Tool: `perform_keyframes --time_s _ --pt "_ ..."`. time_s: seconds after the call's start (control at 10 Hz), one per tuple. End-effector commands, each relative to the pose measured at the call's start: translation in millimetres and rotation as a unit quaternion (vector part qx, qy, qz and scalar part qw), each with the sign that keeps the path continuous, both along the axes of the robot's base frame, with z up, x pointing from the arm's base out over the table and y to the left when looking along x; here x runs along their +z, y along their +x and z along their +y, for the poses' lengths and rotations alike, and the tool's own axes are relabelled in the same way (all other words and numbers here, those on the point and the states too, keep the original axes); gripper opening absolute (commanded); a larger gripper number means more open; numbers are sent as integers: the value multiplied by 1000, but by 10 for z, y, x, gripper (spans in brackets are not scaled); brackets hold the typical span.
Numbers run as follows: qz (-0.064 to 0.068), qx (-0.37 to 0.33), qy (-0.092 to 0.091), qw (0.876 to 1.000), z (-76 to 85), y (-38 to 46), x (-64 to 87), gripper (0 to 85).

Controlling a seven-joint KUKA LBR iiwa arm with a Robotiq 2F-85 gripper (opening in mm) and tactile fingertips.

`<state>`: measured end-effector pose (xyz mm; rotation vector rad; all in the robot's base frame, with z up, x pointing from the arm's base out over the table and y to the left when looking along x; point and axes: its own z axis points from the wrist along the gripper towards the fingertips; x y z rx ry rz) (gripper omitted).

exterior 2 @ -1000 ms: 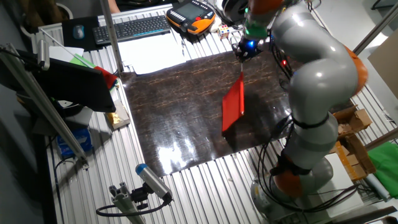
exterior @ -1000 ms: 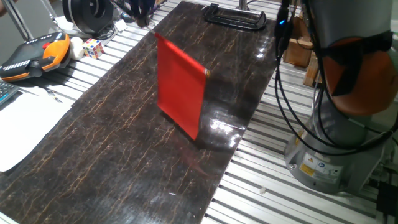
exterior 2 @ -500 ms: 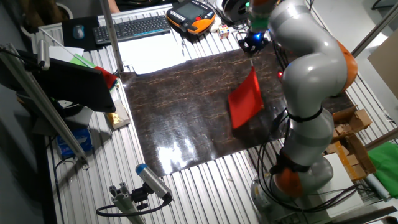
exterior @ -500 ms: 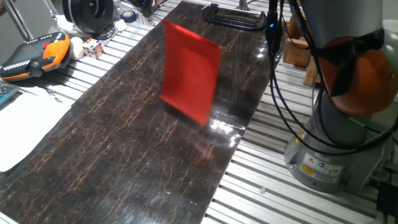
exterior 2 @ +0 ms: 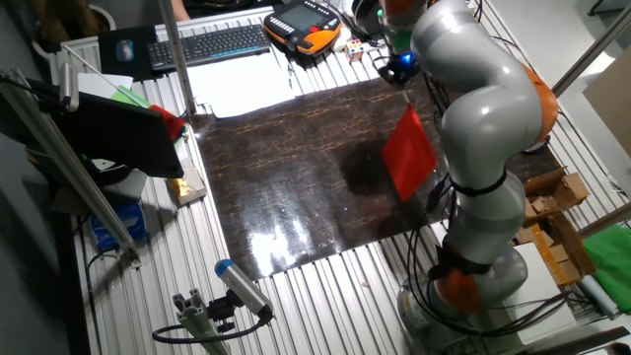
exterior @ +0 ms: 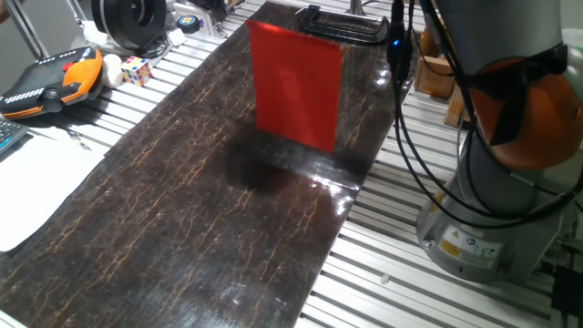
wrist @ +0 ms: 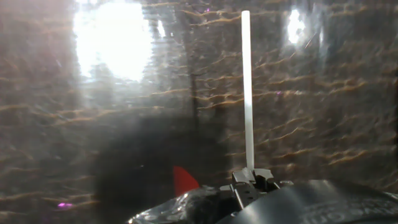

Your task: Wave the flag

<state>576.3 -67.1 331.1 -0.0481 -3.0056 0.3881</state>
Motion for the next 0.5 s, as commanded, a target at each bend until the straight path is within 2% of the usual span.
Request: perform_keyframes --time_s 0.0,0.1,0.4 --pt "1 236 -15 972 -29 -1 -8 17" --pt "1 240 -29 970 -57 -9 -7 17" --pt "0 241 -36 970 -85 -17 -8 17"
